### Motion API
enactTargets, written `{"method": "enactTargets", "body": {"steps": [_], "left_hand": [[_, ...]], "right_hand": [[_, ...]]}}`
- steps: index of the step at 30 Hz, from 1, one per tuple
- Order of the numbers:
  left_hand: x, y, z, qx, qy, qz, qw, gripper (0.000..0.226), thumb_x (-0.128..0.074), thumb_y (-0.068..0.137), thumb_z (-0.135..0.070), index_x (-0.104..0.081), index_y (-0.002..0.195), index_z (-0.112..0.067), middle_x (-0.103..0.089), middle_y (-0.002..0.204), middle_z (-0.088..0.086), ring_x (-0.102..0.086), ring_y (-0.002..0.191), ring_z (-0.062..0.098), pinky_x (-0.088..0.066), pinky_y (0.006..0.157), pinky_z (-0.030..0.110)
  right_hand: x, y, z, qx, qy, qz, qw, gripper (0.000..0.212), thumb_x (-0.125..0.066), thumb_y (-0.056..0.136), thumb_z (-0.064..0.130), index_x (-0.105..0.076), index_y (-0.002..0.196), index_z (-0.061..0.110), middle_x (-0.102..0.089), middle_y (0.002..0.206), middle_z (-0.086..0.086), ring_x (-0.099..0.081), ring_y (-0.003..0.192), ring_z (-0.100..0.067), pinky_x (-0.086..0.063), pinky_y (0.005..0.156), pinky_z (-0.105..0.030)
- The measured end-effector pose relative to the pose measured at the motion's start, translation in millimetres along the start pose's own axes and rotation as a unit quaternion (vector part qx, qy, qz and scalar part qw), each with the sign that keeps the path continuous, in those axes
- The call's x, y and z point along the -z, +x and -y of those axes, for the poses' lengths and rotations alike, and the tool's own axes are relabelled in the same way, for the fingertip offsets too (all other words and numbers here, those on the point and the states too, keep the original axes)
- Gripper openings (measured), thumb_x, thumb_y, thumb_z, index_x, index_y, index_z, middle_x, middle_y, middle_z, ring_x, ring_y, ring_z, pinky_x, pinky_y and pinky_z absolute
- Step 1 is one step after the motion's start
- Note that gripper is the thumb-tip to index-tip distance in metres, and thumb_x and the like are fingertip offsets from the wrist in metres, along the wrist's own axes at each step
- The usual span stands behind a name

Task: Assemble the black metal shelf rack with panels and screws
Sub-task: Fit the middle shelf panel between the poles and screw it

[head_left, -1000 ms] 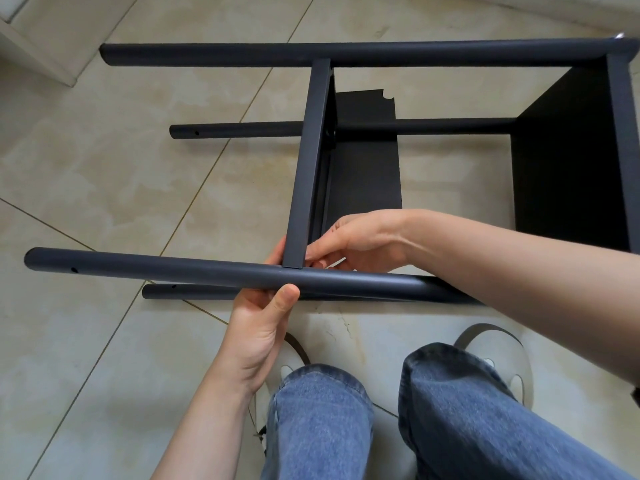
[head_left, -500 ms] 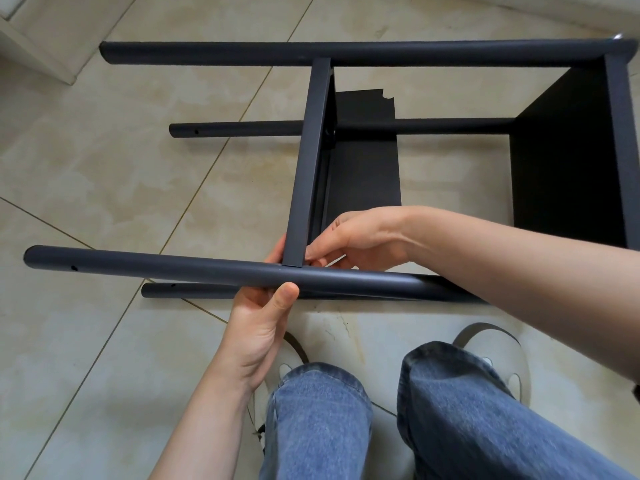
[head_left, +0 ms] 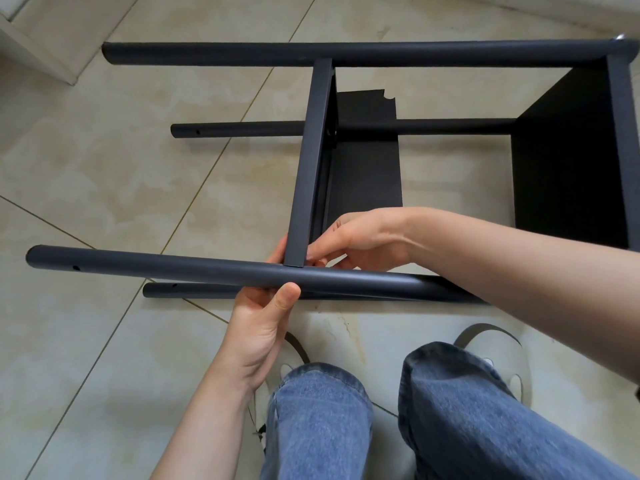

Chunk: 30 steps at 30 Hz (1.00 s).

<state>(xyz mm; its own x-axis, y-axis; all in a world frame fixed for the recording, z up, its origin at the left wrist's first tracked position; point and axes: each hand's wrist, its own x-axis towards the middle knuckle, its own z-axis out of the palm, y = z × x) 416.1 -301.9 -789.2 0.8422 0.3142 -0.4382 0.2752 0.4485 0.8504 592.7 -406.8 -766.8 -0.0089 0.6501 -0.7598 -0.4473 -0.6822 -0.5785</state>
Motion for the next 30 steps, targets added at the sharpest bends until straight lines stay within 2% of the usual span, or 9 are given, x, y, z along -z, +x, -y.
{"method": "enactTargets", "body": {"steps": [5, 10, 12, 14, 18, 20, 23, 27, 30], "left_hand": [[0, 0, 0, -0.001, 0.002, 0.003, 1.000, 0.088, -0.093, 0.061, -0.047, -0.059, 0.137, -0.022, -0.070, 0.125, 0.013, -0.063, 0.123, 0.026, -0.048, 0.103, 0.027], [0, 0, 0, -0.002, -0.004, 0.002, 1.000, 0.075, -0.094, 0.059, -0.047, -0.067, 0.127, -0.029, -0.072, 0.123, 0.006, -0.064, 0.121, 0.020, -0.050, 0.098, 0.024], [-1, 0, -1, 0.001, -0.004, 0.000, 1.000, 0.077, -0.093, 0.060, -0.047, -0.066, 0.129, -0.027, -0.072, 0.123, 0.007, -0.064, 0.121, 0.022, -0.050, 0.098, 0.024], [-1, 0, -1, 0.001, -0.003, 0.000, 1.000, 0.080, -0.093, 0.061, -0.047, -0.064, 0.132, -0.025, -0.071, 0.124, 0.009, -0.063, 0.123, 0.024, -0.049, 0.100, 0.025], [-1, 0, -2, 0.004, -0.007, 0.000, 1.000, 0.087, -0.093, 0.059, -0.048, -0.061, 0.135, -0.022, -0.073, 0.120, 0.005, -0.065, 0.120, 0.019, -0.050, 0.099, 0.023], [0, 0, -1, 0.006, -0.009, 0.000, 1.000, 0.096, -0.094, 0.058, -0.049, -0.053, 0.140, -0.018, -0.072, 0.121, 0.005, -0.064, 0.122, 0.020, -0.049, 0.101, 0.024], [-1, 0, -2, 0.004, -0.005, 0.006, 1.000, 0.097, -0.093, 0.059, -0.049, -0.052, 0.141, -0.017, -0.072, 0.121, 0.006, -0.064, 0.121, 0.020, -0.049, 0.100, 0.023], [0, -1, -1, 0.000, -0.005, 0.000, 1.000, 0.086, -0.093, 0.057, -0.049, -0.060, 0.132, -0.022, -0.073, 0.119, 0.002, -0.065, 0.120, 0.018, -0.049, 0.102, 0.024], [-2, -1, -2, 0.004, -0.006, 0.002, 1.000, 0.091, -0.093, 0.058, -0.049, -0.056, 0.136, -0.020, -0.073, 0.120, 0.006, -0.063, 0.122, 0.022, -0.046, 0.107, 0.026]], "right_hand": [[-5, 5, 0, 0.019, -0.030, 0.011, 0.999, 0.045, -0.065, 0.093, 0.029, -0.067, 0.049, 0.021, -0.062, 0.074, -0.001, -0.061, 0.080, -0.015, -0.052, 0.089, -0.035], [2, -1, 1, 0.002, 0.001, 0.011, 1.000, 0.023, -0.066, 0.092, 0.025, -0.074, 0.072, 0.016, -0.067, 0.082, -0.002, -0.064, 0.076, -0.015, -0.054, 0.078, -0.032], [3, -1, 0, -0.004, 0.002, 0.005, 1.000, 0.020, -0.066, 0.092, 0.023, -0.074, 0.076, 0.014, -0.066, 0.084, -0.004, -0.064, 0.081, -0.019, -0.053, 0.081, -0.035], [1, 0, 0, -0.002, -0.002, 0.000, 1.000, 0.024, -0.066, 0.093, 0.025, -0.074, 0.073, 0.015, -0.064, 0.082, -0.005, -0.062, 0.084, -0.020, -0.051, 0.086, -0.036], [-5, 4, 1, 0.001, -0.029, 0.008, 1.000, 0.045, -0.065, 0.094, 0.030, -0.068, 0.049, 0.021, -0.063, 0.073, 0.000, -0.061, 0.080, -0.016, -0.054, 0.083, -0.033], [-3, 4, 4, -0.002, -0.022, 0.005, 1.000, 0.043, -0.066, 0.093, 0.028, -0.068, 0.050, 0.020, -0.064, 0.076, -0.001, -0.061, 0.082, -0.019, -0.052, 0.090, -0.037], [2, -1, 7, -0.023, -0.013, 0.009, 1.000, 0.034, -0.067, 0.092, 0.030, -0.070, 0.061, 0.018, -0.065, 0.079, -0.001, -0.061, 0.081, -0.018, -0.052, 0.084, -0.036], [4, -6, 6, -0.040, -0.016, 0.009, 0.999, 0.022, -0.067, 0.092, 0.026, -0.069, 0.073, 0.014, -0.061, 0.082, -0.004, -0.059, 0.088, -0.022, -0.049, 0.089, -0.040], [1, -2, 4, -0.031, -0.013, 0.013, 0.999, 0.035, -0.064, 0.094, 0.025, -0.070, 0.061, 0.018, -0.056, 0.082, -0.005, -0.058, 0.088, -0.021, -0.049, 0.090, -0.037]]}}
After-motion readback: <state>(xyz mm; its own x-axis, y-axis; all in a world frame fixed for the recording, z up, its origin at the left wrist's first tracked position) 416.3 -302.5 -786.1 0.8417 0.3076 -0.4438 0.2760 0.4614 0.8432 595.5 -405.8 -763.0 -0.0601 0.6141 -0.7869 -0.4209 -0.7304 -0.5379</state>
